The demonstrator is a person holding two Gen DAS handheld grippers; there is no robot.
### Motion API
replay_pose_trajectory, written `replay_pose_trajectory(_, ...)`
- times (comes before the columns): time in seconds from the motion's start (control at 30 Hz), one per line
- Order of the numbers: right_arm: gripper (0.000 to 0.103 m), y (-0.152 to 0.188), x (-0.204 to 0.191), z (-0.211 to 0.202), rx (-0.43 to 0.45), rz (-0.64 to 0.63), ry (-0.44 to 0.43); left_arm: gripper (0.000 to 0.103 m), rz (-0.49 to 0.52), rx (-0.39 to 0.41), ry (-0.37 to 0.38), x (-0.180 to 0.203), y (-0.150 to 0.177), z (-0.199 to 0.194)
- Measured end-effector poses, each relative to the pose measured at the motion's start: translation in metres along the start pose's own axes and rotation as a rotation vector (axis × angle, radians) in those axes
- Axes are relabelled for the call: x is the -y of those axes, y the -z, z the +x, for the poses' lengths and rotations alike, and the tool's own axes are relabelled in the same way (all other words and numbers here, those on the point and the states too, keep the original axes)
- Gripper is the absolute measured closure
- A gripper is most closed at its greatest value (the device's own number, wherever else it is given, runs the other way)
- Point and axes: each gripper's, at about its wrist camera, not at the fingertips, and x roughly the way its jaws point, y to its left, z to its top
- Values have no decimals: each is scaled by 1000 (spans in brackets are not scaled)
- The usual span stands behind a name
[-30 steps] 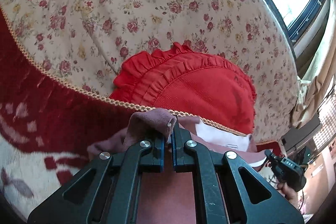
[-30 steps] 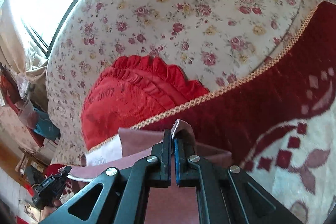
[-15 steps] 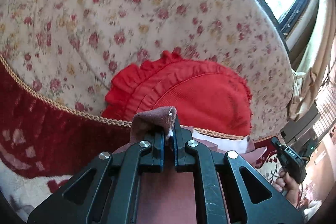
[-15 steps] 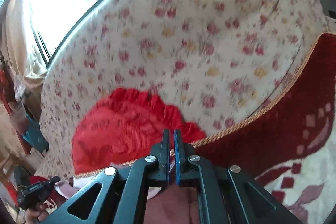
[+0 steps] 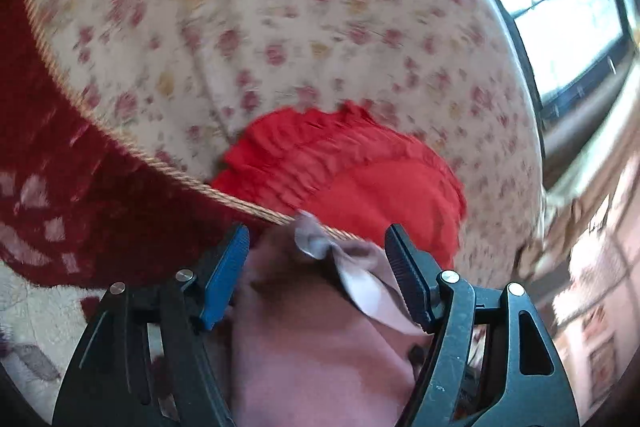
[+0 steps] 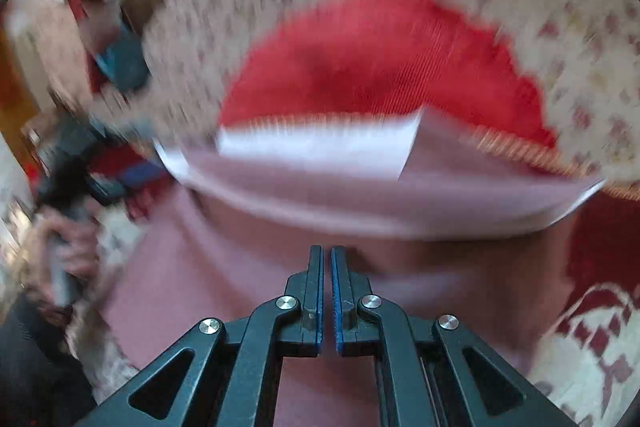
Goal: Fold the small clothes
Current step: 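Open both tools and release the folded shirt onto the bedspread, then move both tools back to the side edge of the folded shirt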
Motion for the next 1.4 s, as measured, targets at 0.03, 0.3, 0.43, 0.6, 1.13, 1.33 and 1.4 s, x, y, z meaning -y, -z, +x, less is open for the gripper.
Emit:
replay_pose_trajectory(0.03,101,0,-1,11,-26,11,28,33,36,-13,7,8,3,2)
replay_pose_trajectory(0.3,100,-48,17,0,240,134,80,33,370,-197,113,73,46,34)
replay_pose_trajectory(0.43,100,-60,26,-4,328,164,56,33,479,-225,106,90,59,47)
replay_pose_trajectory(0.6,100,-53,32,-31,403,157,22,33,449,-60,-113,72,33,65)
replay_pose_trajectory(1.13,100,-19,114,-29,276,274,189,33,370,-43,-284,28,43,65)
replay_pose_trajectory(1.33,100,-16,123,-44,292,340,178,33,338,-13,-281,22,44,50)
replay_pose_trajectory(1.4,100,-10,113,-65,297,302,138,33,313,-10,-261,23,44,36)
